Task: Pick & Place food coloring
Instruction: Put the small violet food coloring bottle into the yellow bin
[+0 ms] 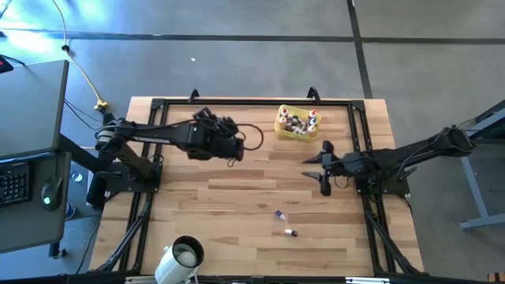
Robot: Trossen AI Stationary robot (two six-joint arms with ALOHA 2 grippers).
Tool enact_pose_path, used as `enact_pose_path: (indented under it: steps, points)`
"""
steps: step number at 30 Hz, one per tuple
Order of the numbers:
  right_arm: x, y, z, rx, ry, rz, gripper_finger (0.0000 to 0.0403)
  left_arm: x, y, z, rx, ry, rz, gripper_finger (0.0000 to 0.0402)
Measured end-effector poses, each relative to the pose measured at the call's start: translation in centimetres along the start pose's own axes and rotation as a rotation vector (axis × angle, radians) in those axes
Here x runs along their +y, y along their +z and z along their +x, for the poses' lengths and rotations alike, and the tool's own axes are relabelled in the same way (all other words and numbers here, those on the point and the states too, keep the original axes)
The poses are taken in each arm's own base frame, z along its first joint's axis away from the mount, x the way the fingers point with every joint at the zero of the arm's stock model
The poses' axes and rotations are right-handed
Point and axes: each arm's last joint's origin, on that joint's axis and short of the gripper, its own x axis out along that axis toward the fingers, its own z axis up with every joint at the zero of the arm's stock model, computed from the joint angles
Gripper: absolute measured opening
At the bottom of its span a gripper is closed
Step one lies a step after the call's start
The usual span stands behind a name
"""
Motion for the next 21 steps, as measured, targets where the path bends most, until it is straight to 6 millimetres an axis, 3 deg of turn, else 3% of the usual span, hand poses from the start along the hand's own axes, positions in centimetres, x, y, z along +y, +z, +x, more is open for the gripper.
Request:
enact_pose_path:
  steps: [5,10,13,15,21]
  points:
    - [0.2,0.2,1.7,0.021,0.014,0.039,0.0186,-3.2,-2.2,2.6,0.033,-0.156,0.005,0.0202]
    - [0.7,0.1,4.0,0.123,0.037,0.018,0.0186,-6.6,-2.3,4.3,-0.075,-0.602,0.121,0.0202]
    - [1.2,0.8,5.6,0.159,0.054,0.007,0.0186,-7.3,-1.6,4.5,-0.194,-0.829,0.179,0.0202]
    - [1.6,1.0,6.6,0.193,0.075,-0.018,0.0186,-7.3,-1.2,4.5,-0.248,-0.875,0.204,0.0202]
    - [3.4,1.4,9.5,0.242,0.184,-0.071,0.0186,-7.0,-1.1,4.9,-0.282,-0.794,0.252,0.0202]
